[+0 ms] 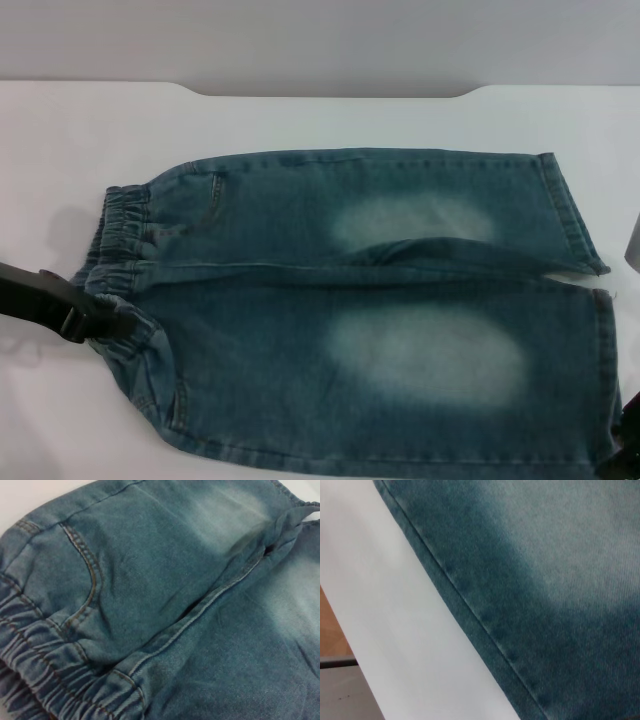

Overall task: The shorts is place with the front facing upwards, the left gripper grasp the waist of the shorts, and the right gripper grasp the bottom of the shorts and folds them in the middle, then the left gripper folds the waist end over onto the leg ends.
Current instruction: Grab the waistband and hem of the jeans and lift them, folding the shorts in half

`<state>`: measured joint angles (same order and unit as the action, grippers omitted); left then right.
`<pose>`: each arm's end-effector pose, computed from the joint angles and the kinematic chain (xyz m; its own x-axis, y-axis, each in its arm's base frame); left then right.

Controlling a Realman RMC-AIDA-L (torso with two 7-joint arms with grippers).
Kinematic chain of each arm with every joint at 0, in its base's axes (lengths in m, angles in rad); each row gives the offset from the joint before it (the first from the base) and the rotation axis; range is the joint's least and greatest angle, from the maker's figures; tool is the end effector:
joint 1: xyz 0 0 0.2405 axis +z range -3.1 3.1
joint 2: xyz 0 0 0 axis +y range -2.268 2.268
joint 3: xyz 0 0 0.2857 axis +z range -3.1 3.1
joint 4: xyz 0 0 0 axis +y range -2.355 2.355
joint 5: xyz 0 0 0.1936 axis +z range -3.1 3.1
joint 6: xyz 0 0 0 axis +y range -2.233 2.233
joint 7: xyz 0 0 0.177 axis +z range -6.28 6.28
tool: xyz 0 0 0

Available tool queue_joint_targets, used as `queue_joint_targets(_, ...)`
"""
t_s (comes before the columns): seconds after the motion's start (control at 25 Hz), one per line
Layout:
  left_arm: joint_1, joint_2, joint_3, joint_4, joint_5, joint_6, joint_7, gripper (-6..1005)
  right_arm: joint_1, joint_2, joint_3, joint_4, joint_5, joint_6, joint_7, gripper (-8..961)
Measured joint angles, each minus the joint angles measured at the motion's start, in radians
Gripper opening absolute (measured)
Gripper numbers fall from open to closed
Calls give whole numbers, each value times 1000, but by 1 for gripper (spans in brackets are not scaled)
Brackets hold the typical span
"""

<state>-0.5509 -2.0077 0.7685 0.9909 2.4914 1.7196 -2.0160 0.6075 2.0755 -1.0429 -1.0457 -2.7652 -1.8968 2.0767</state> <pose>-0.3083 0.3307 0.0062 0.6801 0.7330 0.0088 0.7217 -0.6675 -0.1833 0.3010 0.2894 -0.0249 0.6362 -0.6032 0.4811 -0.6449 -0.7580 -0.0977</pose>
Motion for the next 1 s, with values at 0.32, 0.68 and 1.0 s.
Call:
queue_joint_targets(0.32,-2,0,0,0,1,0,0,47,-1,0,-8,5,0,0,3,488)
queue_joint_targets(0.68,-8,-2,0,0,2,1,0,47,1,0,-9,0,12,2,3,470)
queue_joint_targets(1.0,-9,-2,0,0,1,2,0,47,4,1,-24,6,14,3,4,382)
